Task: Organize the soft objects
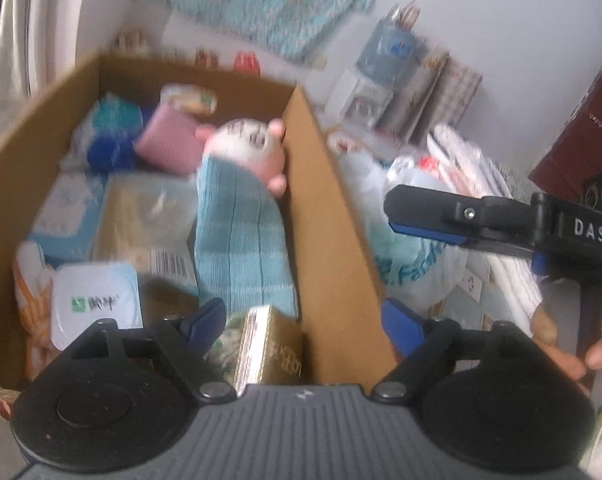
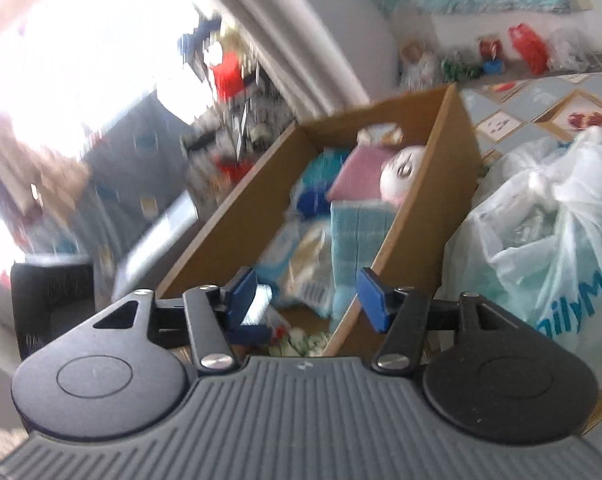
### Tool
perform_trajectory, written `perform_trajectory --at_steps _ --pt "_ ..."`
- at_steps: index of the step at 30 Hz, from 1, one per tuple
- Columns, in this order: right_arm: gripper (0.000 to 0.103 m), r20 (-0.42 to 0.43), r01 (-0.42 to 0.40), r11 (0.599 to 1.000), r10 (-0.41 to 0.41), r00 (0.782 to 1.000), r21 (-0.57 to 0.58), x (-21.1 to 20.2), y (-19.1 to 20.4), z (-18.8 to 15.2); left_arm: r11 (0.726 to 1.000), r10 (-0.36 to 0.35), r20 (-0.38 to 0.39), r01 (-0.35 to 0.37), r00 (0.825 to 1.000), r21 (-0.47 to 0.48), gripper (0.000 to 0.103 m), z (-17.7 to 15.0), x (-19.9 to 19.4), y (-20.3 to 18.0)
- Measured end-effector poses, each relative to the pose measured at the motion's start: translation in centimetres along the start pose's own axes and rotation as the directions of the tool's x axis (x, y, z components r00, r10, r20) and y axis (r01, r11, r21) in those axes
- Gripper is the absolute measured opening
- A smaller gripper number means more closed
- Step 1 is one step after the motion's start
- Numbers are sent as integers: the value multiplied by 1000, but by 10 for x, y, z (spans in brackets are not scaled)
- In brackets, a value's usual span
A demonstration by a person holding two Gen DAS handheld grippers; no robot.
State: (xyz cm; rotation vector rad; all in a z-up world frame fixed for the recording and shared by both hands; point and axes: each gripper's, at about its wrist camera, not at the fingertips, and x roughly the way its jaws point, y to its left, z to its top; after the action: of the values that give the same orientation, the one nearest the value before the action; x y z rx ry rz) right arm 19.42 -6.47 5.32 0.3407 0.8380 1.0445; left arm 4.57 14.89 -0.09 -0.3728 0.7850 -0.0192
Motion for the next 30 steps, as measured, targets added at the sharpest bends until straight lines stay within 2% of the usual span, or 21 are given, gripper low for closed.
perform_trajectory --at_steps 3,7,11,14,16,18,20,22,23,26,27,30 --pt "75 128 -48 996 39 991 71 -24 -5 -14 997 34 91 -40 995 60 98 -5 -16 -19" --pt "89 290 -106 987 67 955 122 -56 -4 -36 988 63 199 -89 978 125 103 -12 -32 -43" --pt "102 384 -105 984 41 922 146 -85 -5 -52 979 68 222 -107 973 173 103 -14 -39 -63" --pt "102 442 -73 989 9 897 128 -109 -4 -62 978 52 219 -94 974 185 103 -17 -43 -73" --pt "102 475 -82 989 14 880 123 -120 -6 -67 980 42 224 -84 974 181 103 -20 -47 -78" --pt "102 504 -132 979 38 863 153 -127 -15 -72 981 43 229 -84 973 174 103 -23 -52 -83" --pt "102 525 -215 953 73 848 215 -130 -30 -78 982 47 228 -86 972 165 103 -27 -56 -85" --pt "102 531 -282 918 97 841 278 -129 -45 -85 983 48 229 -86 972 161 103 -30 -60 -87" --pt "102 527 -282 912 89 845 298 -126 -48 -87 983 53 228 -91 972 159 103 -32 -62 -88" --pt "102 482 -153 936 -20 876 317 -120 -45 -92 980 87 221 -123 972 155 103 -37 -65 -91" --pt "102 459 -81 947 -75 885 310 -119 -38 -94 979 97 218 -132 971 153 103 -40 -66 -92" --pt "102 412 70 958 -184 893 277 -114 -21 -98 979 114 211 -146 971 143 103 -46 -67 -92"
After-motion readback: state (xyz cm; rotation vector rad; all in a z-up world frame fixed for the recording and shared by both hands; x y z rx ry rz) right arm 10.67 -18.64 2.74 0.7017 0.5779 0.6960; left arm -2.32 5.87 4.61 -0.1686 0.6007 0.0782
